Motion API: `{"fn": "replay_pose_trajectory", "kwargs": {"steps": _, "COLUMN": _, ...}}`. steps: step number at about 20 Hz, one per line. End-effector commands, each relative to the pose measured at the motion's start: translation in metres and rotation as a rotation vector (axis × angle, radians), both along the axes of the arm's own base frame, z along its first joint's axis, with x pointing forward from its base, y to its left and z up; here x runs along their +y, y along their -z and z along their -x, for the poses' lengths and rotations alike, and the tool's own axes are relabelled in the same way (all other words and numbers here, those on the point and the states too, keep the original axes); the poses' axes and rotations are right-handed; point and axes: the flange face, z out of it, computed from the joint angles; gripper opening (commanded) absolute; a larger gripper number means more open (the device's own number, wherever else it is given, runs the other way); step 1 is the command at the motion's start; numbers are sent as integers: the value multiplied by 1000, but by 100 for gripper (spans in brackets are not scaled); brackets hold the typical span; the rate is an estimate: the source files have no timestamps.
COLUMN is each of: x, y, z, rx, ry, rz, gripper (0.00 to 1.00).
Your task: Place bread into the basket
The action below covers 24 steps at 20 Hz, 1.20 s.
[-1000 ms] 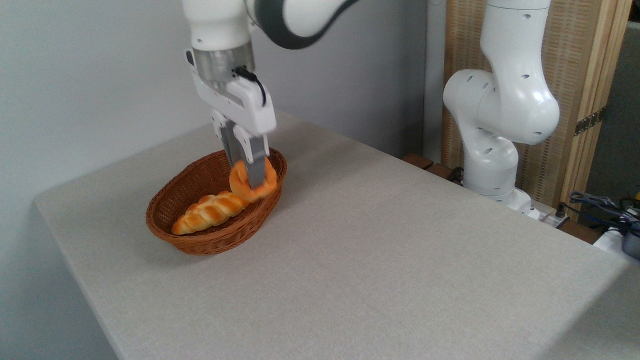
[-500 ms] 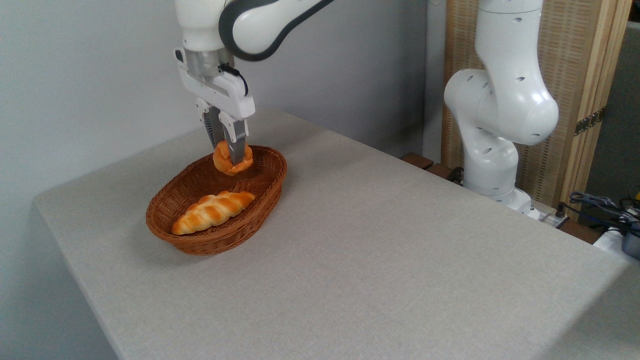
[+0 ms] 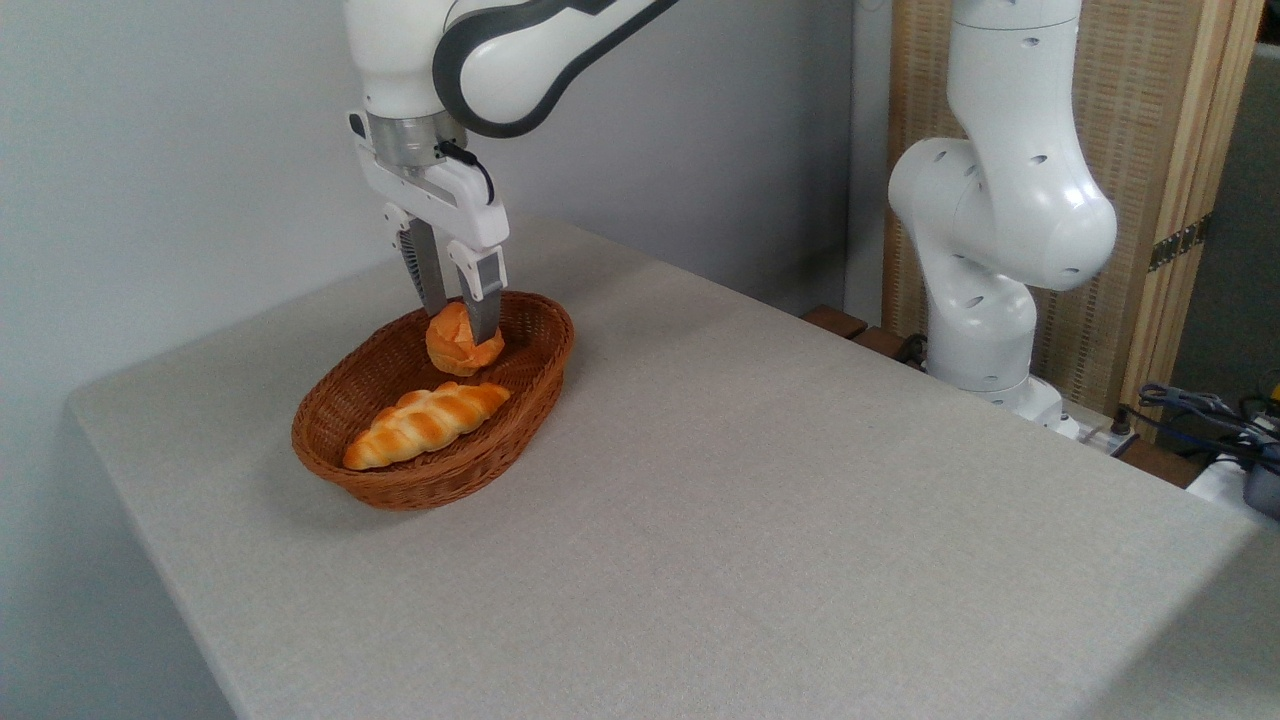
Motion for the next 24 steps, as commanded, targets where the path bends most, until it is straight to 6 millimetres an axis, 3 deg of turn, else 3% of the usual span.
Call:
{"fn": "replay_pose_trajectory", "kwargs": {"steps": 1, "x": 1, "y": -6, "z": -2, "rx": -14, "ry": -2, "rz": 12, "gripper": 100}}
{"fn": "replay_pose_trajectory", "kwargs": {"steps": 4, "x": 10, "y": -22, "z": -6, "rx": -44, "ry": -11, "rz": 17, "gripper": 100}}
{"fn": "replay_pose_trajectory", "kwargs": {"steps": 5, "x": 24, "y": -35, "z": -12, "rx": -68, "ry": -16, "rz": 16, "gripper": 100}}
{"fn": "replay_pose_trajectory", "kwargs": {"steps": 7, "x": 53, "y": -52, "z": -24, "rx": -94, "ry": 21, "rz": -3, "gripper": 100}}
{"fn": "replay_pose_trajectory", "kwargs": {"steps": 10, "x": 113, "y": -80, "z": -51, "rx": -62, "ry": 110, "rz": -28, "gripper": 100}}
{"fn": "replay_pose_trajectory", "kwargs": {"steps": 17, "x": 230, "y": -131, "z": -72, "rx": 3, "ry": 249, "rz": -130, "gripper": 100}}
{"fn": "replay_pose_trajectory", "kwargs": {"steps": 20, "x": 273, "y": -141, "z": -79, "rx": -7, "ry": 193, "rz": -126, "gripper": 100}}
{"fn": "replay_pose_trajectory", "kwargs": {"steps": 22, "x": 293, "y": -142, "z": -81, "rx": -6, "ry": 153, "rz": -124, "gripper": 100}}
{"fn": "replay_pose_trajectory", "kwargs": {"steps": 24, "x": 294, "y": -143, "z": -81, "rx": -9, "ry": 145, "rz": -123, "gripper": 100}}
